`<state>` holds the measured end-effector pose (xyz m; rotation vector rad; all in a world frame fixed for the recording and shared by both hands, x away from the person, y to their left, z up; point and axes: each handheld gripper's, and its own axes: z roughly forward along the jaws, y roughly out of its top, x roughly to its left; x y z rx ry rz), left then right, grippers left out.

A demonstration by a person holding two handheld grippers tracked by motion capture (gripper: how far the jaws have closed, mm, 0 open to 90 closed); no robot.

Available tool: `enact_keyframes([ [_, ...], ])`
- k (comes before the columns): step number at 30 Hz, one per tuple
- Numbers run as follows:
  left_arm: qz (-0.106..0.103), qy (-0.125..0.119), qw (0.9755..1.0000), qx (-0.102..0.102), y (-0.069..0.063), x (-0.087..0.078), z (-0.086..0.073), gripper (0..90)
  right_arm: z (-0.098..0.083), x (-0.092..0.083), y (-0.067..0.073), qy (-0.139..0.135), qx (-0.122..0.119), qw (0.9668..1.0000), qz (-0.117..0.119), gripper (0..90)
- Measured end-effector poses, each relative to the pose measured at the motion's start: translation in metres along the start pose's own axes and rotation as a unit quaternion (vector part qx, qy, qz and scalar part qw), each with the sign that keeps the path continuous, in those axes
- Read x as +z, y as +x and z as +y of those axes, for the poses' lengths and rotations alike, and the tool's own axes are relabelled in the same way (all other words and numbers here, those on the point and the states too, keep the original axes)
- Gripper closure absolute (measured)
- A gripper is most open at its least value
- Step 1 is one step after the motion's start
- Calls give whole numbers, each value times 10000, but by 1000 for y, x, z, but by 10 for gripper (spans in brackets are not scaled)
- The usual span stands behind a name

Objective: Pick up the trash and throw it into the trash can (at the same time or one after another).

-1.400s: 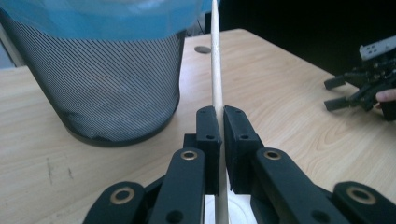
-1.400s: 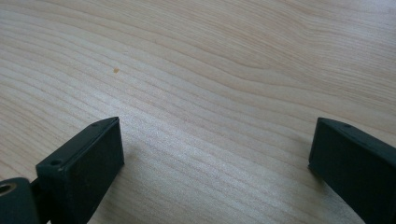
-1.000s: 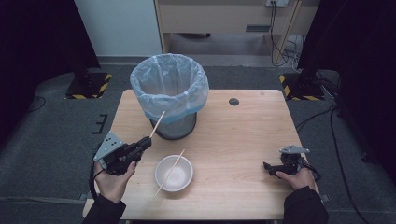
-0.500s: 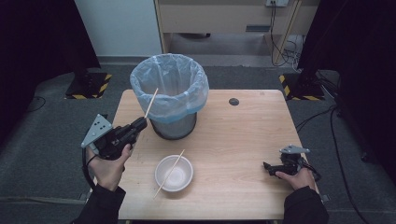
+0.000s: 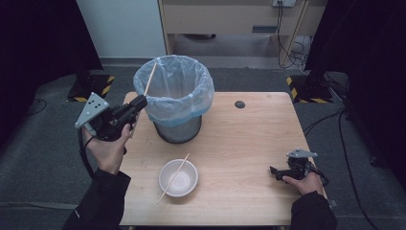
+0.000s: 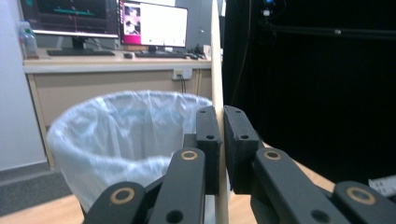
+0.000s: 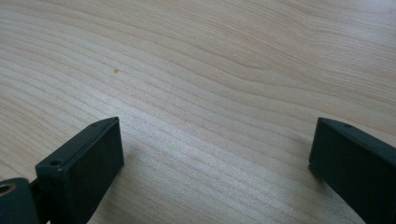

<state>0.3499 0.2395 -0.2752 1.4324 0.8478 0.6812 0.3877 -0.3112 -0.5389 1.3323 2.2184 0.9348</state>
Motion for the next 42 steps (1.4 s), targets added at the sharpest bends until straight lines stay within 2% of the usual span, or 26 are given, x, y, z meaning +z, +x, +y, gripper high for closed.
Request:
enact_keyframes([
  [6, 64, -106, 9999, 54, 5, 10, 17, 850, 0, 0, 0, 1, 22, 10000, 3, 30],
  [10, 99, -162, 9998, 17, 8, 18, 25, 850, 0, 0, 0, 2, 21, 10000, 4, 30],
  [23, 248, -145, 9996, -26, 16, 47, 45, 850, 0, 0, 0, 5, 8, 10000, 13, 28],
  [33, 438, -55, 9990, 73, 22, 72, 53, 850, 0, 0, 0, -10, 15, 10000, 9, 27],
  [42, 546, 120, 9983, 160, 24, 101, 50, 851, 0, 0, 0, -3, -5, 10000, 10, 27],
])
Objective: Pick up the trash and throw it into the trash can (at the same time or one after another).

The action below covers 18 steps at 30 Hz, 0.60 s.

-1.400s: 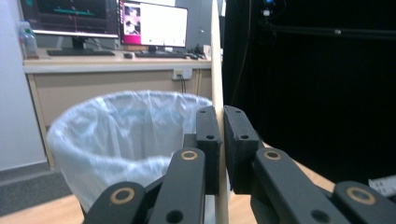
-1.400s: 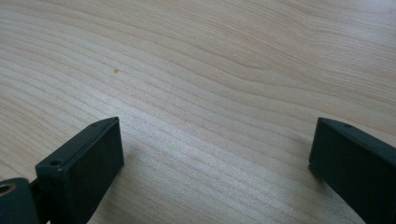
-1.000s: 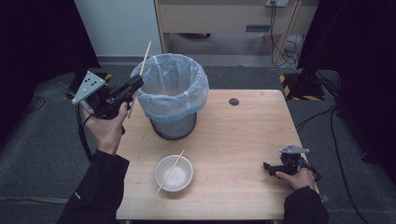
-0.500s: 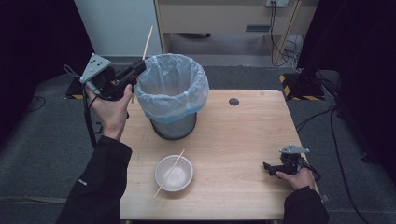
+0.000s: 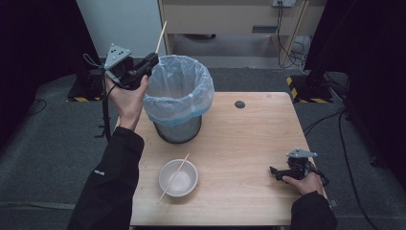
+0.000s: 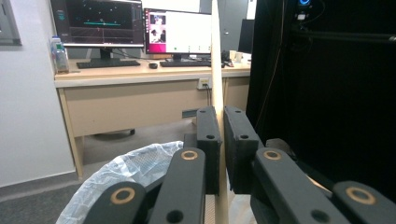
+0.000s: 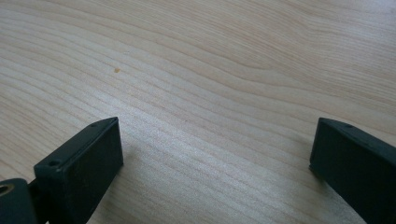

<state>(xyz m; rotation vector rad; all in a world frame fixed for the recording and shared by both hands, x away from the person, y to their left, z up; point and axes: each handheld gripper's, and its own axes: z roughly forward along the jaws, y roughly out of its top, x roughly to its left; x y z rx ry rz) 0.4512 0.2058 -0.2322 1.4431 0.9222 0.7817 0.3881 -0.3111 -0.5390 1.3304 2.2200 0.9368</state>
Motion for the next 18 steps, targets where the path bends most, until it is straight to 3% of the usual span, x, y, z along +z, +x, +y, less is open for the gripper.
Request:
enact_keyframes([
  [18, 138, 301, 9994, 101, 3, 44, -7, 851, 0, 0, 1, -11, -1, 10000, -5, 27],
])
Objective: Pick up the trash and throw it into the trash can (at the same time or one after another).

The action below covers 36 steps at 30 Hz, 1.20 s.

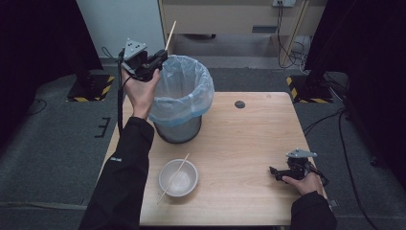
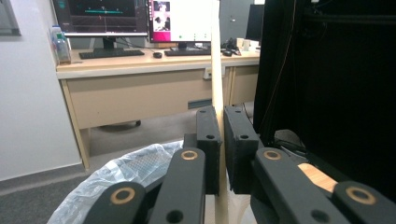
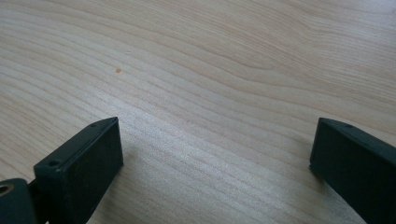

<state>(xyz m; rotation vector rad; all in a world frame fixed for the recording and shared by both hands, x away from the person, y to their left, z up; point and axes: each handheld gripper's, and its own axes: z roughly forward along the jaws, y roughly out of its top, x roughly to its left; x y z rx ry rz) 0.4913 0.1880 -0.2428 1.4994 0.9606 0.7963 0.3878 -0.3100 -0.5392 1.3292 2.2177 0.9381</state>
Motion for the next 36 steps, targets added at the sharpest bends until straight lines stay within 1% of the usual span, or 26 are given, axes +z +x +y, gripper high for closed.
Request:
enact_keyframes([
  [4, -18, 95, 9999, -31, 2, 10, -4, 850, 0, 0, 0, -1, -3, 10000, 6, 27],
  [7, -19, 187, 9998, 48, 4, 14, -7, 849, 0, 0, 0, -2, -9, 10000, 9, 26],
  [9, -3, 196, 9998, 60, 5, 16, -8, 842, 0, 0, 0, 4, -23, 10000, 12, 25],
  [10, 17, 197, 9998, 75, 5, 17, -8, 813, 0, 0, 0, 4, -23, 10000, 13, 25],
  [11, 89, 181, 9997, 145, 7, 17, -9, 784, 0, 0, 0, 0, -11, 10000, 12, 25],
  [12, 106, 179, 9997, 136, 7, 16, -9, 737, 0, 0, 0, 6, -23, 10000, 16, 25],
  [15, 44, 125, 9999, 88, 10, 10, -8, 684, 0, 0, 0, 3, -18, 10000, 20, 25],
  [16, -34, 67, 10000, 34, 10, 6, -7, 665, 0, 0, 0, 9, -31, 10000, 22, 25],
  [17, -103, 55, 9999, 25, 10, 2, -7, 637, 0, 0, 0, 8, -31, 10000, 23, 25],
  [18, -135, 20, 9999, 25, 10, -2, -6, 622, 0, 0, 0, 8, -33, 10000, 23, 25],
  [19, -200, -17, 9998, 68, 9, -11, -6, 608, 0, 0, 0, 8, -31, 10000, 23, 25],
  [20, -225, -37, 9997, 68, 8, -14, -6, 582, 0, 0, 0, 9, -34, 10000, 20, 25],
  [22, -324, -64, 9994, 120, 4, -29, -7, 551, 0, 0, 0, 7, -36, 10000, 26, 25],
  [23, -370, -78, 9991, 171, 2, -39, -8, 538, 0, 0, 0, 8, -36, 10000, 27, 25],
  [24, -398, -76, 9990, 176, 0, -45, -10, 515, 0, 0, 0, 15, -28, 10000, 27, 25],
  [25, -461, -98, 9988, 158, -3, -56, -12, 499, 0, 0, 0, 15, -28, 10000, 27, 25],
  [26, -506, -81, 9986, 146, -5, -62, -14, 475, 0, 0, 1, 24, -7, 10000, 33, 25],
  [28, -586, -15, 9982, 105, -9, -78, -21, 426, 0, 0, 0, 22, -36, 10000, 29, 25],
  [29, -649, 26, 9979, 29, -10, -86, -25, 386, 0, 0, 0, 21, -34, 10000, 28, 25],
  [31, -760, -23, 9970, -131, -12, -99, -35, 361, 0, 0, 1, 19, -30, 10000, 17, 25],
  [32, -793, 2, 9967, -162, -13, -104, -39, 336, 0, 0, 1, 17, -27, 10000, 11, 25],
  [34, -865, 91, 9961, -170, -16, -114, -52, 320, 0, 0, 1, 18, -23, 10000, 16, 25],
  [35, -947, 177, 9951, -235, -17, -120, -60, 301, 0, 0, 1, 18, -22, 10000, 17, 25],
  [36, -992, 219, 9944, -280, -18, -123, -66, 301, 0, 0, 1, 18, -22, 10000, 17, 25],
])
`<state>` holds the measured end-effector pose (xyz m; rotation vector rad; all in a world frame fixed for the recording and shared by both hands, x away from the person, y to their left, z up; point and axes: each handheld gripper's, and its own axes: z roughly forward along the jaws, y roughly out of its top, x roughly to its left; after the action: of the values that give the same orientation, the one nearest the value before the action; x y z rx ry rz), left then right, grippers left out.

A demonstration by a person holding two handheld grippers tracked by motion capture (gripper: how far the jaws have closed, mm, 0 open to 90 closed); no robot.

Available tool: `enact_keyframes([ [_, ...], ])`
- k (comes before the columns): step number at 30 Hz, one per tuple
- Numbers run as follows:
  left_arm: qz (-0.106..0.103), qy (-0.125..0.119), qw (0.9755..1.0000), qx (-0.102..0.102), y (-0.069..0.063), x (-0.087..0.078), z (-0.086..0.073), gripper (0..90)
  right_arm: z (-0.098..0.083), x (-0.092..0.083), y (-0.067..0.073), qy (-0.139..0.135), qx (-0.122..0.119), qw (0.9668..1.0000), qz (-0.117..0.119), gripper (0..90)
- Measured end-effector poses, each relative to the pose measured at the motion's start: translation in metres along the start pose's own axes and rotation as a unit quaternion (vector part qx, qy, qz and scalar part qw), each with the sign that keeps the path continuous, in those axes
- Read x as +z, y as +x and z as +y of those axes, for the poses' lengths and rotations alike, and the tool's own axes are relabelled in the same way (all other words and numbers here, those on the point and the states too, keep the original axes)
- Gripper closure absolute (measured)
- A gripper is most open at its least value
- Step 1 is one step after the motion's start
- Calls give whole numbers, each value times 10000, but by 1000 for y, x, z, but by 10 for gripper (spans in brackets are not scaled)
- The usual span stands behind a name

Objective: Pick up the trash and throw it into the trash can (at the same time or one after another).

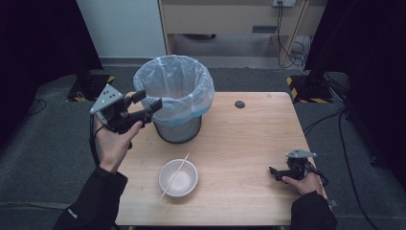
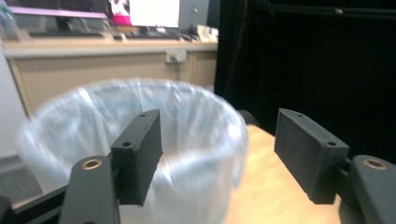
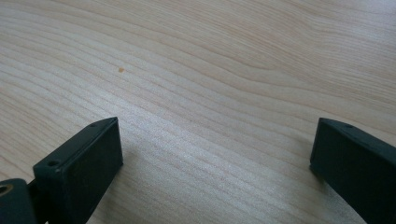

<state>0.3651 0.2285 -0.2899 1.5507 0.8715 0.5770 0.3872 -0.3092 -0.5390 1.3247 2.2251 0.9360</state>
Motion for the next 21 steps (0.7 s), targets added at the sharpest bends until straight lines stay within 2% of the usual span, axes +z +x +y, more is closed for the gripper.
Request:
enact_keyframes([
  [3, -57, 195, 9998, -57, -4, -8, -29, 287, 0, 0, 0, 0, 0, 10000, 1, 25],
  [5, -56, 452, 9989, -93, -7, -10, -47, 284, 0, 0, 0, -1, -2, 10000, 1, 25],
  [8, 36, 787, 9969, 33, -13, -8, -72, 279, 0, 0, 0, -1, 1, 10000, 0, 26],
  [10, 2, 930, 9956, 92, -17, -7, -84, 279, 0, 0, 0, 0, 6, 10000, 1, 25],
  [12, -50, 1146, 9932, 188, -21, -5, -95, 275, 0, 0, 1, 3, 21, 10000, 1, 25],
  [14, -89, 1258, 9916, 282, -25, -3, -105, 275, 0, 0, 1, 2, 10, 10000, 0, 25],
  [20, -198, 1682, 9850, 340, -32, 6, -128, 273, 0, 0, 1, 4, 15, 10000, 10, 25],
  [21, -202, 1780, 9832, 351, -32, 9, -134, 273, 0, 0, 1, 5, 13, 10000, 11, 25],
])
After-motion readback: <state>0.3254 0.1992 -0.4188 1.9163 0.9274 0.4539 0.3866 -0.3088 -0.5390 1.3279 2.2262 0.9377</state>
